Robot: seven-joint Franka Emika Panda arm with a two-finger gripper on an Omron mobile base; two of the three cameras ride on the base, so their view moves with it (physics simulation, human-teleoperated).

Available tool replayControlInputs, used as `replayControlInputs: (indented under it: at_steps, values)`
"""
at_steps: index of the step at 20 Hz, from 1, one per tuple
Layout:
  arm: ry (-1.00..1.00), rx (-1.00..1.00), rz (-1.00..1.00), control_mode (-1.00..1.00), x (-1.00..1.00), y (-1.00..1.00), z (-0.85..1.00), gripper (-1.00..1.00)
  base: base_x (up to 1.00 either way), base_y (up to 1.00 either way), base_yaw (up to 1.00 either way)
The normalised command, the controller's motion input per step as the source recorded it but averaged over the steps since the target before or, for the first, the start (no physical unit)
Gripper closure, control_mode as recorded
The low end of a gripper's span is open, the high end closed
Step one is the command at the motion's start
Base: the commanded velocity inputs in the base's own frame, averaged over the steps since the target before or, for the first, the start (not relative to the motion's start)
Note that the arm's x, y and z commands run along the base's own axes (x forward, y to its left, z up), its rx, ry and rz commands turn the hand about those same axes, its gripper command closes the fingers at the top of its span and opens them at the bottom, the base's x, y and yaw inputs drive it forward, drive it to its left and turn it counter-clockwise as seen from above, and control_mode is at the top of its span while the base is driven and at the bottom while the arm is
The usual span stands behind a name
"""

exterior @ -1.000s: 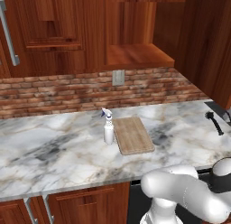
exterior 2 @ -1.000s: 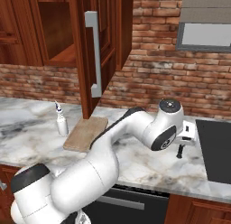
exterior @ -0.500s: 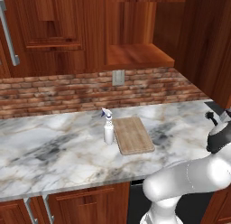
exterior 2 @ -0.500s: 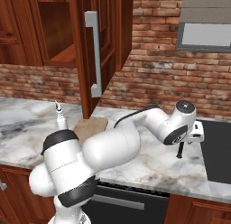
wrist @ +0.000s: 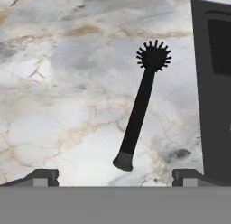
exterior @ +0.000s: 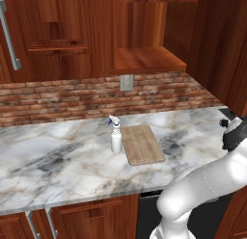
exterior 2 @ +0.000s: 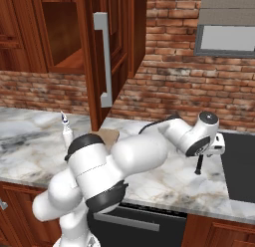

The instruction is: Grab the spray bottle from the cabinet, then place it next to the cutting board for sanitizing. Then grab the dish brush from the countertop next to the sink and place it next to the cutting board.

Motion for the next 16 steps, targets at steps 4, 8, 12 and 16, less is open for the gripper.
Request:
replayControlInputs:
  at_steps: [4, 8, 12, 16]
  values:
    - [0.02, 0.00, 0.00, -1.00, 0.23, -0.17, -0.44, -1.00, 0.00, 0.00, 0.00]
    - [0.00, 0.00, 0.00, -1.00, 0.26, -0.12, -0.39, -1.00, 0.00, 0.00, 0.00]
    - [0.00, 0.00, 0.00, -1.00, 0.33, -0.13, -0.29, -1.00, 0.00, 0.00, 0.00]
    - [0.02, 0.00, 0.00, -1.00, 0.25, -0.15, -0.33, -1.00, 0.00, 0.00, 0.00]
